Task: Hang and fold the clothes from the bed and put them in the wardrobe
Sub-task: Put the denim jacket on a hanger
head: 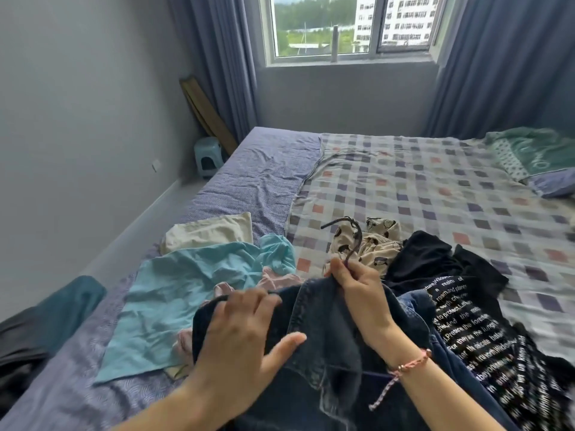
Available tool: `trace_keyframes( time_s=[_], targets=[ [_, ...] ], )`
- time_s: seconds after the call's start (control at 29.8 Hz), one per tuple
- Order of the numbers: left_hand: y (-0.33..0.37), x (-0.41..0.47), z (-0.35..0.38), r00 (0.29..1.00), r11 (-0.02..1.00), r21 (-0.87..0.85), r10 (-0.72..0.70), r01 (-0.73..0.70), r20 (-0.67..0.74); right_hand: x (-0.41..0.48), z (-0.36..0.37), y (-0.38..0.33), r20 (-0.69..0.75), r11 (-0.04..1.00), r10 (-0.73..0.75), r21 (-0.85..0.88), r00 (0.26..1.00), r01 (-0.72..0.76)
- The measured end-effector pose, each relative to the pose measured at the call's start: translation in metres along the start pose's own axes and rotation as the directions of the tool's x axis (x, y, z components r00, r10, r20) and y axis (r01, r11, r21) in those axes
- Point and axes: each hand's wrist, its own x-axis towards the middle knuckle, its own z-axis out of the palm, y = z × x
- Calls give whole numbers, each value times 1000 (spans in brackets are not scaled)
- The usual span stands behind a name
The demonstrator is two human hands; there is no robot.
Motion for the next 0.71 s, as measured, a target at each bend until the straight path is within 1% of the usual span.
trace_keyframes(
  time_s=[0.03,0.07,0.1,0.13,0.17,0.2,0.24,0.27,0.3,0.34,0.37,0.4,0.44,0.47,0.54,0.57,0.6,0.64,0.67,0.71],
  targets=[
    [-2,9,-9,999,999,38,-23,25,-39,-3,-2,-13,36,999,-54,2,998,54],
    [-1,17,-15,999,998,42,-45,45,15,-9,-3,-27,70,995,-98,-5,993,98],
    [4,26,-21,994,998,-17,-65,67,93,-17,-3,-39,101,991,-126,-28,987,129],
    [10,31,-23,976,991,-83,-86,104,200,-24,-3,-47,135,990,-132,-38,982,139],
    [20,32,-23,956,985,-114,-96,132,279,-35,-9,-55,175,990,-123,-48,977,133],
    [15,41,-23,951,974,-169,-93,148,295,-32,-10,-58,230,994,-103,-24,968,111],
    [23,38,-25,957,949,-271,-84,162,276,-42,-26,-63,263,997,-67,-15,962,74],
    [16,38,-24,962,917,-354,-93,183,257,-37,-34,-62,274,998,-54,-20,960,62],
    [14,34,-25,965,890,-411,-106,199,238,-36,-50,-61,226,994,-68,-68,972,85],
    [12,30,-25,965,867,-444,-137,225,222,-35,-71,-57,130,979,-111,-155,985,131],
    [9,26,-26,965,850,-467,-163,242,204,-35,-93,-48,8,962,-145,-235,989,143],
    [8,23,-29,965,836,-486,-190,254,178,-39,-113,-39,-105,952,-145,-287,984,109],
    [11,19,-35,968,833,-492,-201,251,153,-45,-130,-29,-170,950,-106,-310,980,49],
    [11,15,-40,970,824,-513,-204,241,129,-51,-140,-17,-176,947,-25,-320,984,-33],
    [14,10,-49,976,823,-526,-199,214,86,-63,-145,4,-49,945,185,-265,982,-191],
    [14,7,-53,979,838,-507,-193,201,68,-68,-142,10,-26,955,227,-190,973,-228],
    [14,5,-57,980,845,-498,-194,192,49,-73,-138,15,-76,971,227,-58,971,-232],
    [13,3,-61,977,836,-511,-212,201,36,-79,-135,18,-214,981,191,81,958,-177],
    [11,1,-65,970,825,-524,-241,214,16,-86,-133,22,-395,985,137,155,909,-81],
    [9,1,-70,961,811,-537,-278,231,-6,-95,-128,28,-548,996,35,84,836,14]
  ],
)
